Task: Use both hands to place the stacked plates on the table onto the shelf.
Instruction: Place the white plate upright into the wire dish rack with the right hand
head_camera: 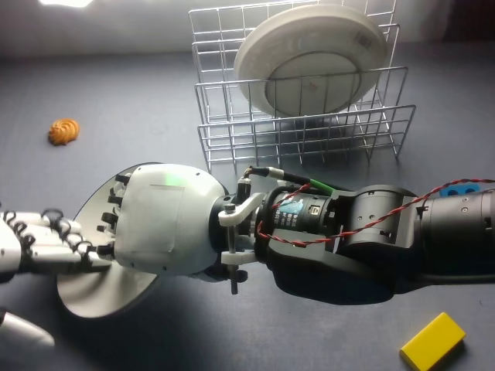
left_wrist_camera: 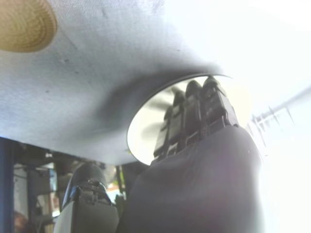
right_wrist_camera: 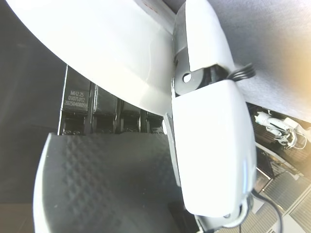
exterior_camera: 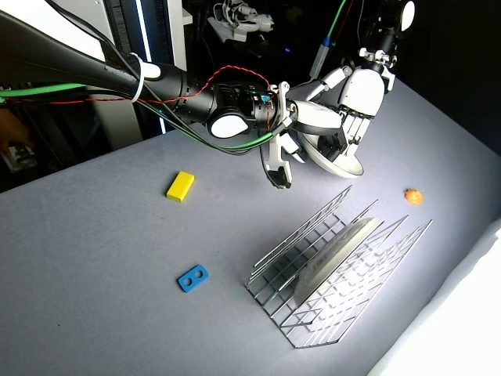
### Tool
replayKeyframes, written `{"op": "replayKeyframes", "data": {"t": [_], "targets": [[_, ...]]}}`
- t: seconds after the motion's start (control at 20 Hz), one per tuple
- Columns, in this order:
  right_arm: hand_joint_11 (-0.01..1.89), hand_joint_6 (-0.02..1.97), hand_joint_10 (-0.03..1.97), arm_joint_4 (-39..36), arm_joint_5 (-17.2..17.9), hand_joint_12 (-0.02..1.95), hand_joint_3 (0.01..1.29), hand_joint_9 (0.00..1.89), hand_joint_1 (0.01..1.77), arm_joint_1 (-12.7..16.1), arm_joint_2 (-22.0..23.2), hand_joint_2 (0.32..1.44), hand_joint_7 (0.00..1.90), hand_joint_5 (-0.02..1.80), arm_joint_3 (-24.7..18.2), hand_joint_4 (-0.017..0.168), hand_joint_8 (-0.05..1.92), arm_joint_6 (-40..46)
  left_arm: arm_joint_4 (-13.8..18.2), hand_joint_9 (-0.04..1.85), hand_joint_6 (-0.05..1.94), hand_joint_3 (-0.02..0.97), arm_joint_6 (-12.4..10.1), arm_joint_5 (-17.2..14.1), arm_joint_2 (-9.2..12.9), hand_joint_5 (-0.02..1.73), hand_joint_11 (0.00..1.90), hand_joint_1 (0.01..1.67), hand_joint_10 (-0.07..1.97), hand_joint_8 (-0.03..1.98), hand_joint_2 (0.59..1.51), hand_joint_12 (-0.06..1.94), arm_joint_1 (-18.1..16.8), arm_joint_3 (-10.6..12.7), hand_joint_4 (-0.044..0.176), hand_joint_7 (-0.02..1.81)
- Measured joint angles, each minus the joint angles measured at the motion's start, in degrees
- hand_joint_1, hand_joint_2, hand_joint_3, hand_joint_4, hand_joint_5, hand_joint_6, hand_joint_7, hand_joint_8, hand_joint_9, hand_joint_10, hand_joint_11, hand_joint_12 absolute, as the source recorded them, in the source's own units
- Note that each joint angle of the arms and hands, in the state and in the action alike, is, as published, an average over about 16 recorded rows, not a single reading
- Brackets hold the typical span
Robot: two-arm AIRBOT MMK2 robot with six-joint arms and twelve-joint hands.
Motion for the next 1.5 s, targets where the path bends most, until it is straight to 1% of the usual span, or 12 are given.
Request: {"op": "replayKeyframes", "data": {"t": [0.2,0.4,0.6,0.8,1.0,1.15,1.3,1.5], "targets": [[0.73,0.76,1.25,0.0,0.5,1.37,0.01,0.88,1.27,-0.2,0.9,1.01,0.83,0.71,-0.5,-0.011,0.88,0.0,-0.8,0.09,0.0,0.015,0.0,1.8,0.5,0.11,0.02,0.01,0.02,0.0,1.104,0.12,-3.6,1.4,0.002,0.13],[0.72,0.81,1.27,0.2,0.9,1.36,0.01,0.88,1.27,-0.3,2.8,1.01,0.85,0.71,-2.1,-0.01,0.96,0.0,-1.6,0.08,0.01,0.015,0.1,3.5,1.0,0.12,0.02,0.01,0.02,0.0,1.102,0.13,-7.9,3.3,0.001,0.13],[0.71,0.89,1.27,0.9,1.2,1.35,0.01,0.88,1.27,0.0,6.1,1.01,0.88,0.73,-5.4,-0.008,1.0,0.1,-2.0,0.08,0.02,0.016,0.2,4.4,1.6,0.11,0.02,0.01,0.02,0.0,1.102,0.12,-12.2,5.2,0.0,0.12],[0.72,0.95,1.24,2.4,1.6,1.32,0.01,0.89,1.28,0.9,10.7,1.01,0.92,0.77,-10.2,-0.005,0.99,0.2,-1.1,0.07,0.02,0.016,0.3,4.1,1.8,0.1,0.02,0.01,0.02,0.0,1.102,0.09,-16.3,6.7,0.001,0.11],[0.73,1.01,1.22,4.4,2.0,1.28,0.01,0.91,1.3,2.5,15.9,1.01,0.96,0.81,-15.7,-0.003,0.96,0.3,0.5,0.06,0.02,0.016,0.5,3.3,1.9,0.09,0.02,0.01,0.02,0.0,1.103,0.07,-19.6,7.8,0.003,0.1],[0.74,1.04,1.21,6.3,2.4,1.28,0.01,0.91,1.31,4.0,19.8,1.01,0.98,0.84,-19.6,-0.002,0.96,0.3,2.0,0.06,0.02,0.016,0.7,2.7,1.9,0.09,0.02,0.01,0.02,0.0,1.103,0.07,-21.4,8.4,0.003,0.1],[0.75,1.06,1.2,8.9,2.5,1.27,0.01,0.92,1.32,6.0,23.4,1.01,1.0,0.86,-22.9,-0.001,0.94,0.7,3.4,0.06,0.02,0.016,0.8,2.1,1.9,0.08,0.02,0.01,0.02,0.0,1.103,0.06,-22.5,8.8,0.004,0.1],[0.76,1.04,1.2,13.5,1.9,1.27,0.01,0.92,1.33,9.5,27.8,1.01,1.01,0.87,-25.8,0.001,0.93,1.6,5.0,0.05,0.02,0.016,1.0,1.1,1.9,0.07,0.02,0.01,0.02,0.0,1.103,0.03,-23.3,9.2,0.005,0.08]]}}
